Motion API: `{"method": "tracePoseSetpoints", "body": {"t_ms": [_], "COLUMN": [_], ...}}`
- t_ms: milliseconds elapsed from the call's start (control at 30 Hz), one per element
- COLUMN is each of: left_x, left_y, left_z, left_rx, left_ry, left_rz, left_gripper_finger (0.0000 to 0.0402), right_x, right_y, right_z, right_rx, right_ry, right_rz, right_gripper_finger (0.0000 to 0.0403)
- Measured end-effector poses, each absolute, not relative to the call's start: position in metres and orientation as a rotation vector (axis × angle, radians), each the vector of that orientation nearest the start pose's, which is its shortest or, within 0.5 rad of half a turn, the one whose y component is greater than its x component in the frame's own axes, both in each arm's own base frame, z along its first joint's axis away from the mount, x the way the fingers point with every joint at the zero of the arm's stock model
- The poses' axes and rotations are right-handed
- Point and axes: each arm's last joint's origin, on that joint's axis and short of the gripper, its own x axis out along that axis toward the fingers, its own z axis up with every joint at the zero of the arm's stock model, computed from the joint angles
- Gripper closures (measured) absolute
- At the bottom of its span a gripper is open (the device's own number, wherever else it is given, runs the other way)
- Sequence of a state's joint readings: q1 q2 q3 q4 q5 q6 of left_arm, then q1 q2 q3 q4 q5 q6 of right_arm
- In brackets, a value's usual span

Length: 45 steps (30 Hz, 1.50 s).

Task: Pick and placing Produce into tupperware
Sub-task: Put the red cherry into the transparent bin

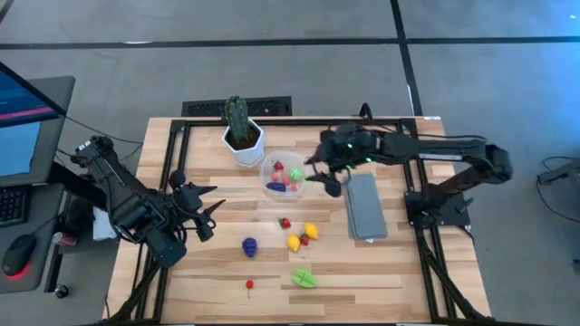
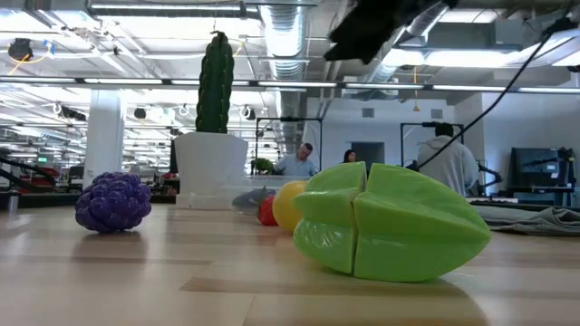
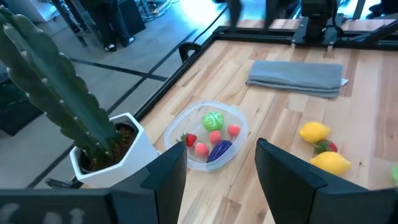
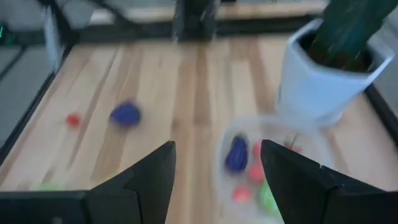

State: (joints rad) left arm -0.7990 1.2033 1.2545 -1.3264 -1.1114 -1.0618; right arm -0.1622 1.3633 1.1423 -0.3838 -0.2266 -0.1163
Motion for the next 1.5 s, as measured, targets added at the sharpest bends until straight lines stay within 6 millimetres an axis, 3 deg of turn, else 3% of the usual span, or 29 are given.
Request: {"method": "tracePoseSetpoints", "body": {"t_ms": [233, 400, 600, 800, 1033, 1267, 1400, 1500], "left_x": [0.165, 0.180, 0.189, 0.189, 0.179, 0.171, 0.178, 0.195], "left_y": [-0.133, -0.152, -0.170, -0.186, -0.205, -0.223, -0.224, -0.229], "left_z": [0.329, 0.310, 0.288, 0.281, 0.281, 0.284, 0.284, 0.273], "left_rx": [0.034, 0.005, -0.046, -0.081, -0.003, 0.076, 0.083, 0.101], "left_ry": [0.557, 0.633, 0.791, 0.956, 1.022, 1.009, 0.959, 0.936], "left_rz": [0.571, 0.553, 0.514, 0.354, 0.123, -0.078, -0.061, -0.065], "left_gripper_finger": [0.0221, 0.0221, 0.0221, 0.0221, 0.0221, 0.0221, 0.0221, 0.0221], "right_x": [0.252, 0.230, 0.209, 0.188, 0.180, 0.189, 0.191, 0.187], "right_y": [0.001, 0.025, 0.045, 0.058, 0.079, 0.114, 0.139, 0.158], "right_z": [0.319, 0.326, 0.336, 0.338, 0.338, 0.320, 0.304, 0.295], "right_rx": [-0.024, -0.043, -0.061, -0.003, 0.094, 0.140, 0.100, 0.098], "right_ry": [0.797, 0.839, 0.820, 0.866, 0.834, 0.841, 0.863, 0.878], "right_rz": [0.110, 0.121, 0.145, 0.134, -0.010, -0.140, -0.156, -0.151], "right_gripper_finger": [0.0143, 0.0143, 0.0143, 0.0143, 0.0143, 0.0143, 0.0143, 0.0143]}}
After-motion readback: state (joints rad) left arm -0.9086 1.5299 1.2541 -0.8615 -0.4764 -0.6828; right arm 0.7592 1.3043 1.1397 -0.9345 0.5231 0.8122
